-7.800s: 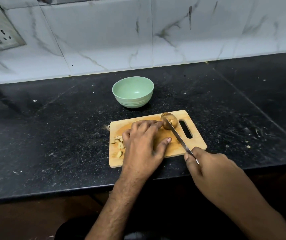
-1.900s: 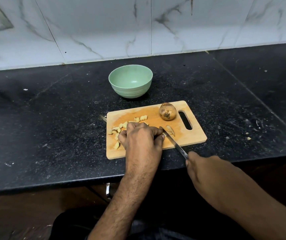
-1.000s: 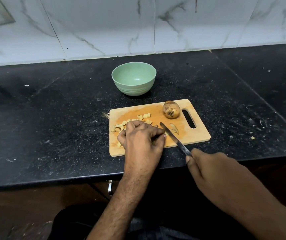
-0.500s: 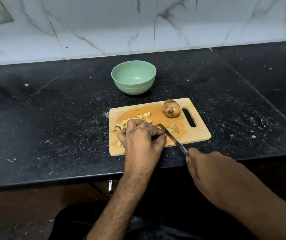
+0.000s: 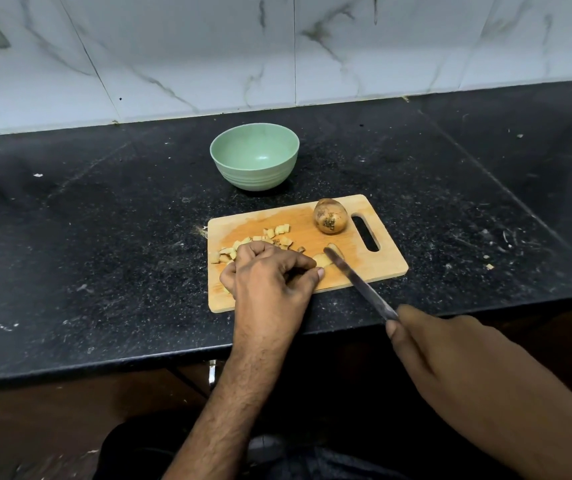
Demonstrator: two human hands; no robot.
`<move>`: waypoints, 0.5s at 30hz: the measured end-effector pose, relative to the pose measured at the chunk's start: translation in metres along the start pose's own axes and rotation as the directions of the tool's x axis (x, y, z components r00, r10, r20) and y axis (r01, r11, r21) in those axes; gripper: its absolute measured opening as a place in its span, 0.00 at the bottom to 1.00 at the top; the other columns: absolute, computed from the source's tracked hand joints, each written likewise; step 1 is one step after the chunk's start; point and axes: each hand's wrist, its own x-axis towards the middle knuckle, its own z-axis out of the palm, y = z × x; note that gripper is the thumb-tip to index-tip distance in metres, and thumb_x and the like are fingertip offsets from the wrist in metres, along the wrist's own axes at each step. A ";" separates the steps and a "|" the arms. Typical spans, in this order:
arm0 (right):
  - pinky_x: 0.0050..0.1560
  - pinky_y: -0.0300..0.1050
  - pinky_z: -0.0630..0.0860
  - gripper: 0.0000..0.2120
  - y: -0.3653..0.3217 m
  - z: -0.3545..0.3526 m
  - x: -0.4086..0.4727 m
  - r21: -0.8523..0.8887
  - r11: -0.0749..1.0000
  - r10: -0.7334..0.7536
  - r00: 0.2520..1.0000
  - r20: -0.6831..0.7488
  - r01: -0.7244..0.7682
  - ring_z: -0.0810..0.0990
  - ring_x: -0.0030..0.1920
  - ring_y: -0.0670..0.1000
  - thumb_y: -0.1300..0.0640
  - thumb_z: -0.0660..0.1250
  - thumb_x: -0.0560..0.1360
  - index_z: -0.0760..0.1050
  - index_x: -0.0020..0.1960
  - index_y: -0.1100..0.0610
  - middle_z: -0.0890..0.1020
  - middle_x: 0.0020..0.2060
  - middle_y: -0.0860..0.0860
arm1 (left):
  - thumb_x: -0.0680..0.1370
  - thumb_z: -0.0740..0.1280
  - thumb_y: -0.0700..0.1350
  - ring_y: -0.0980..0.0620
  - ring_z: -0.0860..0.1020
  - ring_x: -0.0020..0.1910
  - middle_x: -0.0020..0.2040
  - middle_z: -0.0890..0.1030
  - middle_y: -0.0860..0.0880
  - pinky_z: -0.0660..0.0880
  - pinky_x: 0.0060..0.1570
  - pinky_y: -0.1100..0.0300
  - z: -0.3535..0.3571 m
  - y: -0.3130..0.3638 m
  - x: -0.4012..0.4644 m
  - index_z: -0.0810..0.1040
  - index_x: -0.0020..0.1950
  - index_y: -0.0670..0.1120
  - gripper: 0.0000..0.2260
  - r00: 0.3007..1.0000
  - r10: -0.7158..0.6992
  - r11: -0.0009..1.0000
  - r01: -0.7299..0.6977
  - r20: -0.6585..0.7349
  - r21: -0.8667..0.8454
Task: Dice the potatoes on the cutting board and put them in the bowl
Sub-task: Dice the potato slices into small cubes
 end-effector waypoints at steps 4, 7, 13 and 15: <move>0.36 0.44 0.73 0.15 -0.009 0.006 0.011 -0.005 0.999 -0.042 0.996 -0.083 0.041 0.74 0.34 0.45 0.40 0.44 0.83 0.60 0.44 0.46 0.74 0.35 0.46 | 0.70 0.78 0.52 0.60 0.70 0.54 0.40 0.79 0.63 0.52 0.54 0.60 -0.003 0.002 0.000 0.80 0.46 0.55 0.09 0.999 -0.034 0.999 0.034 0.020 -0.004; 0.33 0.42 0.67 0.13 -0.014 0.011 0.019 -0.050 0.997 -0.063 0.995 -0.083 0.059 0.72 0.34 0.46 0.41 0.43 0.84 0.60 0.46 0.46 0.73 0.36 0.47 | 0.71 0.76 0.49 0.62 0.69 0.53 0.41 0.80 0.62 0.53 0.53 0.61 -0.004 0.004 -0.001 0.73 0.48 0.57 0.14 0.999 -0.041 0.999 0.041 0.021 -0.019; 0.34 0.44 0.67 0.12 -0.018 0.013 0.027 -0.085 0.994 -0.077 0.994 -0.079 0.071 0.71 0.34 0.48 0.43 0.43 0.84 0.60 0.48 0.46 0.72 0.35 0.47 | 0.71 0.75 0.47 0.63 0.70 0.54 0.39 0.81 0.61 0.53 0.53 0.60 -0.002 0.001 0.000 0.70 0.45 0.58 0.14 0.998 -0.054 0.998 0.055 0.022 -0.044; 0.35 0.45 0.69 0.12 -0.019 0.013 0.028 -0.078 0.994 -0.080 0.995 -0.065 0.075 0.72 0.34 0.49 0.44 0.43 0.85 0.60 0.49 0.47 0.71 0.35 0.47 | 0.71 0.74 0.47 0.63 0.70 0.53 0.38 0.82 0.61 0.53 0.54 0.60 -0.001 0.001 0.001 0.68 0.44 0.58 0.15 0.998 -0.062 0.996 0.064 0.030 -0.056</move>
